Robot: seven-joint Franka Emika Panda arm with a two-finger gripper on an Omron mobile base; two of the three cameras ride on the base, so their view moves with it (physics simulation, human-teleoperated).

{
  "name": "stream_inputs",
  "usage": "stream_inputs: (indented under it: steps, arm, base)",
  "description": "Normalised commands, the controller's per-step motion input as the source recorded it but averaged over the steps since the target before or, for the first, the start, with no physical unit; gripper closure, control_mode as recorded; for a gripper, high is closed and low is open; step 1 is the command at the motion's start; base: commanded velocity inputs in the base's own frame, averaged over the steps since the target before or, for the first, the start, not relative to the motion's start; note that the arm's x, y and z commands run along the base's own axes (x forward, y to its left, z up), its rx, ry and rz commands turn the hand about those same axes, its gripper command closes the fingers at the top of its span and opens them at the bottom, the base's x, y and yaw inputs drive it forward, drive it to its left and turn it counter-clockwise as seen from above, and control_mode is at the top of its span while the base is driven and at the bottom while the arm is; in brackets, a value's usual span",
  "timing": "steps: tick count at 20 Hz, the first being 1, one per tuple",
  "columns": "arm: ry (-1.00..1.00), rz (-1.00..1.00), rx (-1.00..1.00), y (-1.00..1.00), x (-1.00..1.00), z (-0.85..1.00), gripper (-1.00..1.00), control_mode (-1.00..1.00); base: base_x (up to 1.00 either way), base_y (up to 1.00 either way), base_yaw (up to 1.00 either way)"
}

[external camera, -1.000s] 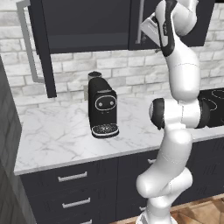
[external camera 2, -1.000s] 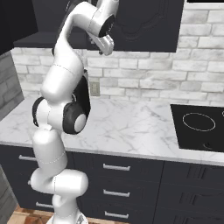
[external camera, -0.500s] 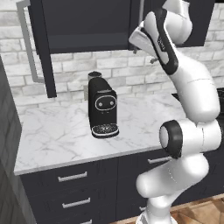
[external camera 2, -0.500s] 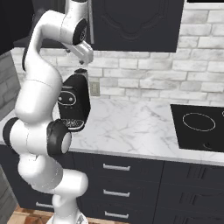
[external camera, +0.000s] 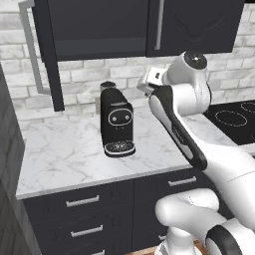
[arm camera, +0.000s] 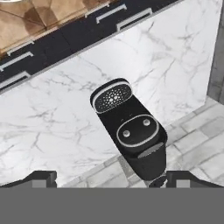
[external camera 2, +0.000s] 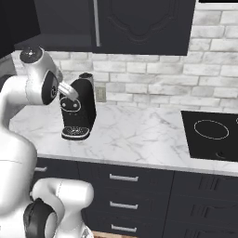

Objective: Open the cabinet and move the ladle to the pot. Then close the cabinet.

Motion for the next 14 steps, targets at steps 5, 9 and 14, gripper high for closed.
stream_inputs:
  steps: [5, 9, 14]
  arm:
    - [-0.06, 0.00, -0.18, 0.00, -0.23, -0.13, -1.00, -1.00]
    - [-0.24, 0.03, -0.38, 0.25, -0.55, 0.00, -1.00, -1.00]
    - [-0.28, 0.05, -0.43, 0.31, -0.65, 0.00, -1.00, -1.00]
  base:
    - [0.00, 0.00, 0.00]
    - [0.00, 0.00, 0.00]
    - [0.00, 0.00, 0.00]
